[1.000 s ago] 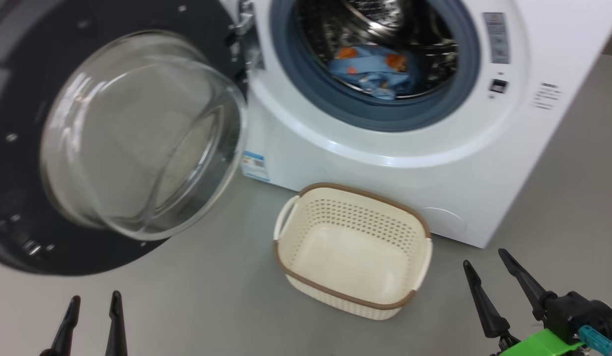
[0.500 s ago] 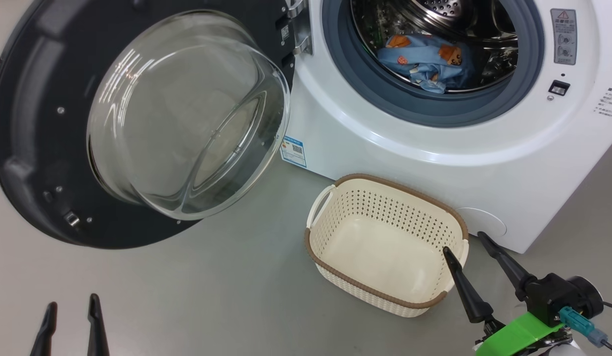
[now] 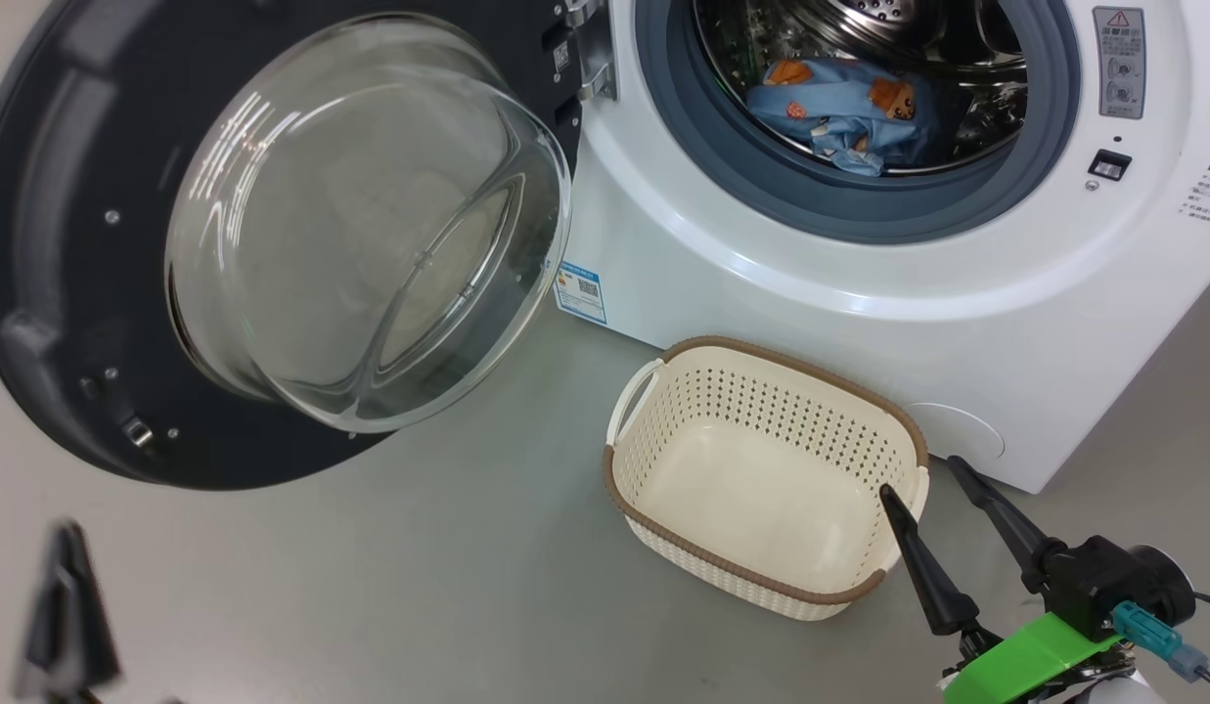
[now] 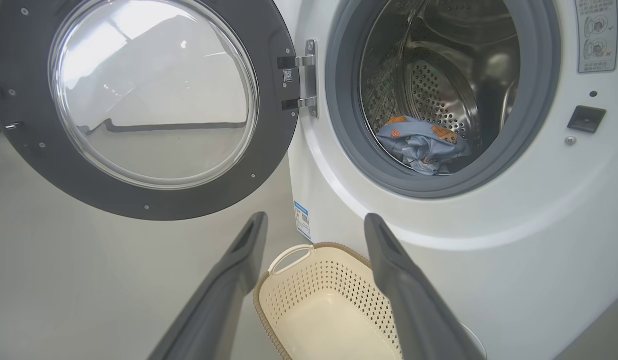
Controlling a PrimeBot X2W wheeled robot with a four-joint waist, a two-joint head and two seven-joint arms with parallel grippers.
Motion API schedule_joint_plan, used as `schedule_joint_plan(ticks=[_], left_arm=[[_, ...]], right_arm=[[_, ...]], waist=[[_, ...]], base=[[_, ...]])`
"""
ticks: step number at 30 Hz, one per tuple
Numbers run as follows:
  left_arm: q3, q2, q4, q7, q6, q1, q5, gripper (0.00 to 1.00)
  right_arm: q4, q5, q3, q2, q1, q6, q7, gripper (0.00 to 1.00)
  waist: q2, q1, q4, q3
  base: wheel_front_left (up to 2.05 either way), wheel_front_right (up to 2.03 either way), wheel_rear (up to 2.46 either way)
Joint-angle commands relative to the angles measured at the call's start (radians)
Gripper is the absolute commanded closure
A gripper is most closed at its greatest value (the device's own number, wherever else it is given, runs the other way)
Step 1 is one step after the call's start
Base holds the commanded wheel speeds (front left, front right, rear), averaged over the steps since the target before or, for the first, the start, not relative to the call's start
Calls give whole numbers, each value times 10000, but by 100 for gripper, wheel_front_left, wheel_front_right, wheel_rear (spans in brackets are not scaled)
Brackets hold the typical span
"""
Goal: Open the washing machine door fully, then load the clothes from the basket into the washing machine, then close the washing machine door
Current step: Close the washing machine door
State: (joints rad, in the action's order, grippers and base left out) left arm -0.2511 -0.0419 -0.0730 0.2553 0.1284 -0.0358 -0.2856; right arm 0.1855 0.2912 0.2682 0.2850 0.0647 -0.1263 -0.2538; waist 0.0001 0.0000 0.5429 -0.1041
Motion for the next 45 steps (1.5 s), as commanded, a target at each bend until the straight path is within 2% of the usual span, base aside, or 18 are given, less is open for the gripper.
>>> schedule_joint_plan(ticks=[1, 5, 9, 14, 20, 23, 28, 30, 34, 41, 45], left_arm=[[-386, -532, 522, 65, 23, 695, -237, 100], [-530, -1620, 850, 65, 23, 1622, -1094, 100], [-697, -2771, 509, 65, 23, 2847, -2934, 100], [-667, -4316, -971, -411, 23, 4607, -5166, 100], [-700, -5482, -3252, -1964, 23, 6512, -7582, 100], [-738, -5740, -4388, -3050, 23, 7333, -8563, 100], [-437, -6227, -6250, -4669, 23, 8388, -9220, 100], [-413, -6271, -6592, -4960, 23, 8576, -9366, 100], [-194, -6486, -7772, -6210, 23, 9135, -9740, 100], [189, -6475, -8620, -8095, 23, 9592, -10294, 100], [328, -6475, -8764, -8744, 23, 9608, -10491, 100]], right_arm=[[-246, -32, 107, 109, 148, -44, -80, 0], [-295, -58, 59, 111, 104, -44, -80, 0], [-351, -94, -5, 113, 97, -44, -80, 0], [-405, -146, -49, 100, 109, -44, -80, 0], [-454, -172, 19, 227, 194, -44, -80, 0], [-448, -180, 84, 321, 276, -44, -80, 0], [-435, -194, 168, 480, 405, -44, -80, 0], [-439, -194, 184, 514, 429, -44, -80, 0], [-443, -185, 253, 670, 548, -44, -80, 0], [-451, -177, 330, 877, 663, -44, -80, 0], [-435, -158, 356, 933, 726, -44, -80, 0]], waist=[[-1, 0, -4, -37], [-1, 0, -7, -143], [-1, 0, -12, -311], [-1, 0, -20, -493], [-1, 0, -103, -815], [-1, 0, -115, -996], [-1, 0, -78, -1319], [-1, 0, -77, -1388], [-1, 0, -89, -1657], [-1, 0, -102, -1967], [-1, 0, -123, -2034]], base=[[0, 0, 0], [0, 0, 0], [0, 0, 0], [0, 0, 0], [0, 0, 0], [0, 0, 0], [0, 0, 0], [0, 0, 0], [0, 0, 0], [0, 0, 0], [0, 0, 0]])
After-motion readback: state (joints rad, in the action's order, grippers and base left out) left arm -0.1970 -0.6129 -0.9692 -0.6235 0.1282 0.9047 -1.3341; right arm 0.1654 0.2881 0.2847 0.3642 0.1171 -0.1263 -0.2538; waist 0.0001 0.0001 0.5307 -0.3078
